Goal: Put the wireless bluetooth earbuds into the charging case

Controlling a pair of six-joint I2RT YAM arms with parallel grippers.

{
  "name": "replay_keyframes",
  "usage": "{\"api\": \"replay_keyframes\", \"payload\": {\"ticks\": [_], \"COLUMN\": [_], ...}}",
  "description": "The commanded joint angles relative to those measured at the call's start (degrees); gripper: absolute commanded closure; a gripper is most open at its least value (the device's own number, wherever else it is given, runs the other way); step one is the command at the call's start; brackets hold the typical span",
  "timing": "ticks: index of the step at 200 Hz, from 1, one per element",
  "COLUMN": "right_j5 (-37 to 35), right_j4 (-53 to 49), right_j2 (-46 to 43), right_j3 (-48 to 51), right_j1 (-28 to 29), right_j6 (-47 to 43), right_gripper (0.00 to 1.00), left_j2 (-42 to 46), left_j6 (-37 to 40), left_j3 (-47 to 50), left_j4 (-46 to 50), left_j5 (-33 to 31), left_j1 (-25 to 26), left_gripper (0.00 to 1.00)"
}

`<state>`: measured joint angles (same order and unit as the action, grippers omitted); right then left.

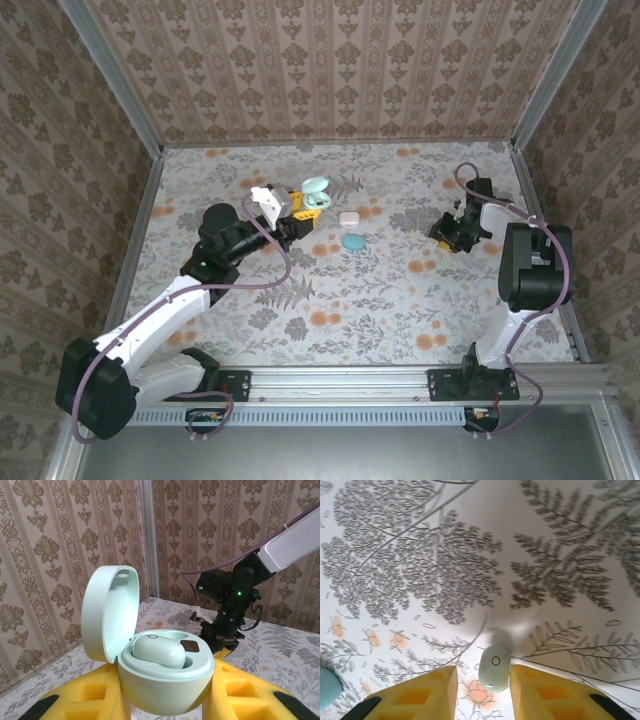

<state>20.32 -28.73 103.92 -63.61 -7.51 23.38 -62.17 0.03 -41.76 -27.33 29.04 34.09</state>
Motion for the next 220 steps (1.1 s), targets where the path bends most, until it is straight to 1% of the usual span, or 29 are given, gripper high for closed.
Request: {"api": "replay_keyframes", "payload": {"ticks": [1,35,81,123,156,197,220], "right_j5": [0.6,-0.1,-7.2,-8.8,-10.5,-11.8,-13.3], "right_j4": [-1.6,-3.4,-7.7,-9.6,-9.9,-10.6,-11.7], "right_j2": [1.3,1.8,2.7,5.5,6.7,8.1,8.9], "right_j3": [-2.0,-3.1,-6.0,-8.9,-10.3,-12.0,-13.2], "right_j1": [1.0,1.7,3.3,5.1,6.3,7.6,8.0], "right_j6": [-1.8,-2.1,-1.2,-0.3,0.7,0.4,0.1], "right_gripper": [0.64,0.64,0.63,0.61,0.62,0.66,0.66], "left_j2": [0.4,0.6,0.5,0.6,1.0,1.1,1.1], "left_j6": [0.1,0.2,0.3,0.4,0.8,0.8,0.8], "left_j3": [-2.1,-2.0,-1.9,-1.9,-1.8,-1.7,-1.6], "left_j4": [-0.2,0.0,0.1,0.0,0.4,0.6,0.6], "left_j5": [-0.4,-0.5,-0.6,-0.5,-0.8,-0.7,-0.8], "left_j1": [-0.1,-0.1,-0.1,-0.1,-0.1,-0.2,-0.2], "left_gripper": [0.74,0.74,0.75,0.75,0.74,0.75,0.74]}}
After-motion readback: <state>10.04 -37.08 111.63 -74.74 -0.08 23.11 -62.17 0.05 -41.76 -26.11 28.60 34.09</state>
